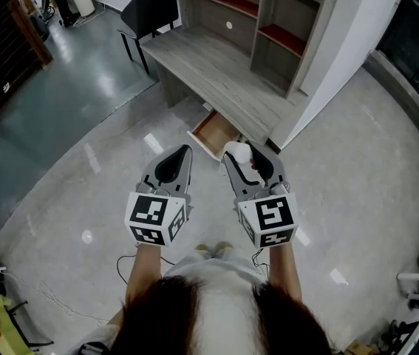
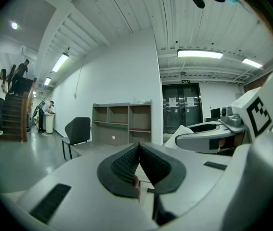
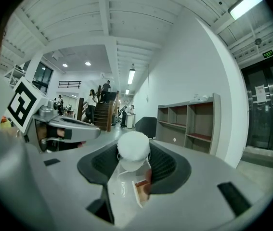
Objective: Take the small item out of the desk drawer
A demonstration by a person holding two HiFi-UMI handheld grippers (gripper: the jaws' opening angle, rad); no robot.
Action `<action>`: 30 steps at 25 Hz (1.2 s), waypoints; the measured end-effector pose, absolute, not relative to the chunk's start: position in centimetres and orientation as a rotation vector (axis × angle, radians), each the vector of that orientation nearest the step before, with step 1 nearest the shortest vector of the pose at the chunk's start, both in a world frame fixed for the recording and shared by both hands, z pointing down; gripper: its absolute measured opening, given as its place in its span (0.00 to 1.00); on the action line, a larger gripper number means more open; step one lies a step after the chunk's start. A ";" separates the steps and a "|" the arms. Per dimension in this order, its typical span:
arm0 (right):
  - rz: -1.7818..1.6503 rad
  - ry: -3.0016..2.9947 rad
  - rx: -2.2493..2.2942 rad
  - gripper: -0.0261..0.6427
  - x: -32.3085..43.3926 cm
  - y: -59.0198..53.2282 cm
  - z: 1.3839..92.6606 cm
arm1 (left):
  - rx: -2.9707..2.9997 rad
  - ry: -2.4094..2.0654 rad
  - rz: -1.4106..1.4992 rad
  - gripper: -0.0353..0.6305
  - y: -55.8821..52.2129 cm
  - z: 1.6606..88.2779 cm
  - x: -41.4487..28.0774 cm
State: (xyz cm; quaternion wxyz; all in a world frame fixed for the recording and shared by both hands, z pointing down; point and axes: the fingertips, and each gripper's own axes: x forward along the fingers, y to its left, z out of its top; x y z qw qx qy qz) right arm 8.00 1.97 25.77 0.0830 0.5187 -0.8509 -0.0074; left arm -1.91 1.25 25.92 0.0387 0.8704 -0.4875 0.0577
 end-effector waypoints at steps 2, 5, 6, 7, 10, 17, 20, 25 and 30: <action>-0.027 -2.541 1.551 0.33 8.2 2.0 25.8 | 2.669 -1.494 0.177 0.08 1.2 25.9 -1.8; -0.028 -2.538 1.552 0.33 8.4 2.2 25.8 | 2.669 -1.491 0.178 0.08 1.3 26.0 -1.6; -0.030 -2.537 1.552 0.33 8.5 2.2 25.8 | 2.669 -1.490 0.178 0.08 1.3 26.0 -1.5; -0.033 -2.536 1.551 0.33 8.6 2.2 25.8 | 2.670 -1.488 0.178 0.08 1.3 26.0 -1.4; -0.037 -2.535 1.545 0.33 8.6 2.2 26.0 | 2.671 -1.484 0.182 0.08 1.4 26.2 -1.1; -0.025 -2.544 1.542 0.33 8.9 2.5 26.1 | 2.664 -1.483 0.192 0.08 1.7 26.4 -0.8; -0.020 -2.548 1.541 0.33 9.0 2.6 26.0 | 2.663 -1.484 0.195 0.08 1.8 26.3 -0.7; -0.022 -2.555 1.537 0.33 9.2 2.8 25.9 | 2.660 -1.489 0.200 0.08 2.1 26.3 -0.5; -0.022 -2.562 1.525 0.33 9.2 3.0 25.9 | 2.658 -1.495 0.204 0.08 2.4 26.3 -0.3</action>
